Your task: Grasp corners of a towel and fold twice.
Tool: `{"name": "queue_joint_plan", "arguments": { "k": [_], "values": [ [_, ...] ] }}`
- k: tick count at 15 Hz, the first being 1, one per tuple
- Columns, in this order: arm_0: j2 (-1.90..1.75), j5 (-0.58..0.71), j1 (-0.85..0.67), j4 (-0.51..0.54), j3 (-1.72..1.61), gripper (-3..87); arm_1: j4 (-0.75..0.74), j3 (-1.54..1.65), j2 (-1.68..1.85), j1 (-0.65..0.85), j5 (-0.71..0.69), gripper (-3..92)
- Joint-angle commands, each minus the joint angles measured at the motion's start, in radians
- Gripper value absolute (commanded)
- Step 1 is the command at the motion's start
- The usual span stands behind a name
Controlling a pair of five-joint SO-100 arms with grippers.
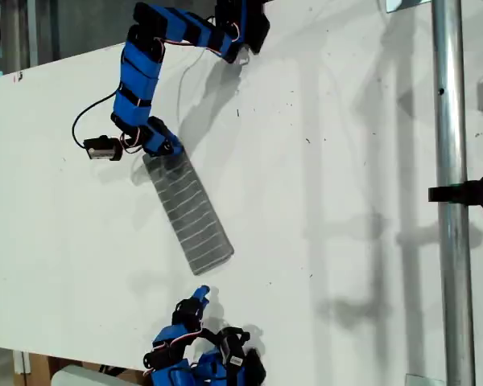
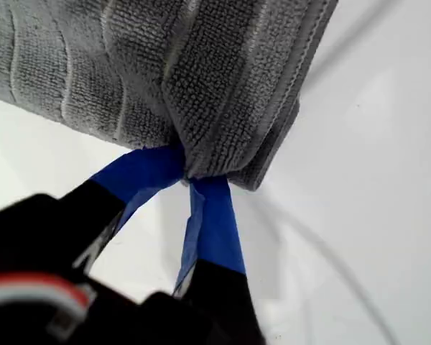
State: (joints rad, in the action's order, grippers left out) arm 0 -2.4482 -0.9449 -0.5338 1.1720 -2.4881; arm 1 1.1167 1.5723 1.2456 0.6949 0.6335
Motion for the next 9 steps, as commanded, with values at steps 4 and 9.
{"name": "queue_joint_plan", "arguments": {
  "k": [4, 9],
  "values": [
    [-0.058, -0.014, -0.002, 0.014, 0.002, 9.3, 0.201, -0.052, 0.184, 0.055, 0.032, 30.6],
    [-0.311, -0.061, 0.044, 0.037, -0.101, 9.3, 0.430, 0.221, 0.808, 0.150, 0.091, 31.8]
  ]
}}
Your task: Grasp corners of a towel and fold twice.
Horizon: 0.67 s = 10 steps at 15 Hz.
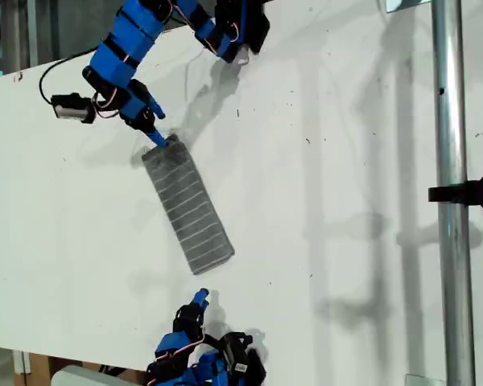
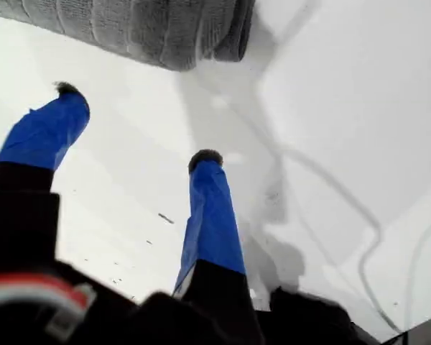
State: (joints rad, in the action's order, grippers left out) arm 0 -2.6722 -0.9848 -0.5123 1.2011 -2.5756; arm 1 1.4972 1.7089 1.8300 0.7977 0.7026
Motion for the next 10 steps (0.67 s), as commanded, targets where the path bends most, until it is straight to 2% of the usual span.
{"name": "queue_joint_plan", "arguments": {
  "k": [1, 2, 3, 5, 6, 8, 9, 10],
  "values": [
    [-0.172, -0.034, 0.051, 0.005, -0.051, 9.3, 0.072, 0.210, 0.364, 0.092, 0.052, 31.9],
    [-0.258, -0.054, 0.081, -0.005, -0.089, 9.3, 0.072, 0.341, 0.489, 0.114, 0.092, 32.2],
    [-0.348, -0.072, 0.115, -0.017, -0.140, 9.1, 0.037, 0.459, 0.601, 0.072, 0.160, 31.8],
    [-0.581, -0.120, 0.187, -0.009, -0.247, 9.0, -0.058, 0.704, 0.807, -0.091, 0.370, 29.6],
    [-0.741, -0.144, 0.216, 0.023, -0.304, 9.0, -0.126, 0.865, 0.974, -0.193, 0.483, 25.4],
    [-0.802, -0.196, 0.278, 0.032, -0.354, 8.7, -0.055, 1.097, 1.370, -0.356, 0.634, 20.5],
    [-0.802, -0.215, 0.311, 0.025, -0.391, 6.2, -0.037, 1.157, 1.459, -0.430, 0.698, 19.0],
    [-0.802, -0.221, 0.342, 0.014, -0.436, 0.0, -0.054, 1.186, 1.420, -0.499, 0.744, 15.6]
  ]
}}
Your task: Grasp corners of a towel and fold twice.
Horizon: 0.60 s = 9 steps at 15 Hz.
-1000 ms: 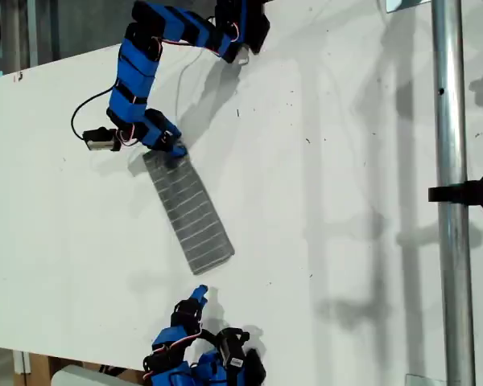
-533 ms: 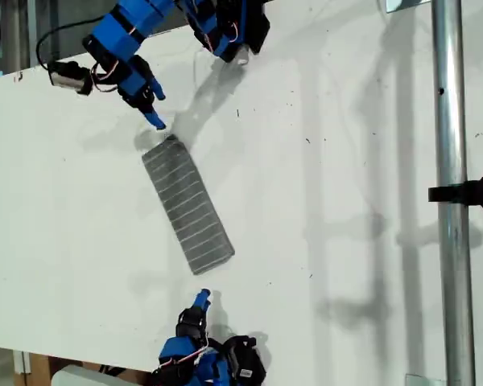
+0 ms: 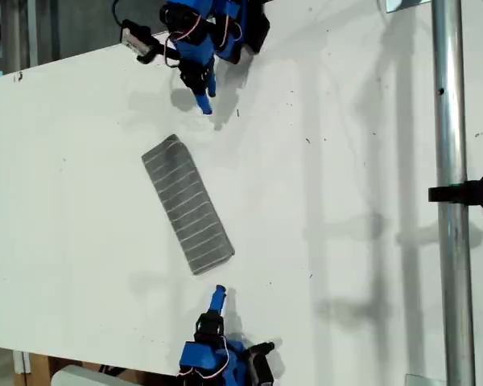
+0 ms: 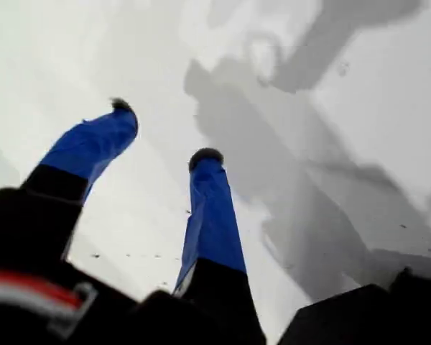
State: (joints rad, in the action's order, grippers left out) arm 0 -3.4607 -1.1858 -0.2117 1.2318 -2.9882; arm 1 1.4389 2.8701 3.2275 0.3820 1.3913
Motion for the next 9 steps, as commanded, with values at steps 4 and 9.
{"name": "queue_joint_plan", "arguments": {
  "k": [4, 9],
  "values": [
    [-0.015, -0.094, 0.094, -0.028, -0.129, -2.7, 0.006, 0.023, 0.003, -0.140, 0.092, 2.8],
    [-0.015, -0.098, 0.091, -0.026, -0.130, -2.7, -0.097, -0.114, 0.066, 0.029, -0.385, 29.1]
  ]
}}
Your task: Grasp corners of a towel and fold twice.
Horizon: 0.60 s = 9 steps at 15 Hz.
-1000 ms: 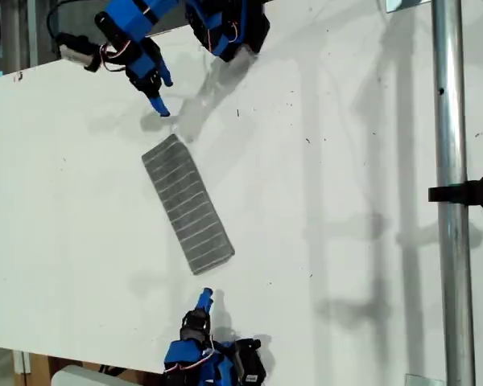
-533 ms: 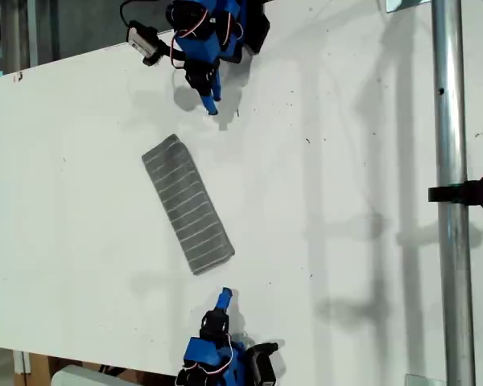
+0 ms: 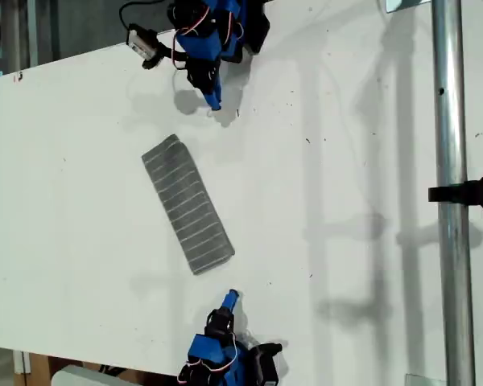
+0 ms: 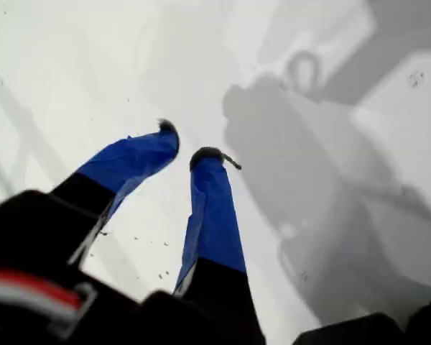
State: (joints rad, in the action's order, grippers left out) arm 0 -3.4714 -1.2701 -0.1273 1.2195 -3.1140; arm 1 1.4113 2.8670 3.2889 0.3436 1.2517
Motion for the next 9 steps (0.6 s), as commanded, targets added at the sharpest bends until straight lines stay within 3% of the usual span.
{"name": "queue_joint_plan", "arguments": {
  "k": [1, 3, 5, 9],
  "values": [
    [-0.005, -0.011, 0.003, -0.015, -0.005, -2.7, -0.115, -0.167, 0.002, 0.129, -0.410, 32.5],
    [-0.005, -0.015, 0.009, -0.015, -0.005, -2.7, -0.207, -0.239, -0.141, 0.242, -0.598, 38.6],
    [-0.005, -0.015, 0.006, -0.014, -0.006, -2.7, -0.380, -0.357, -0.505, 0.259, -0.690, 38.9],
    [-0.005, -0.017, 0.003, -0.014, -0.006, -2.7, -0.448, -0.726, -1.167, 0.476, -0.960, 40.4]
  ]
}}
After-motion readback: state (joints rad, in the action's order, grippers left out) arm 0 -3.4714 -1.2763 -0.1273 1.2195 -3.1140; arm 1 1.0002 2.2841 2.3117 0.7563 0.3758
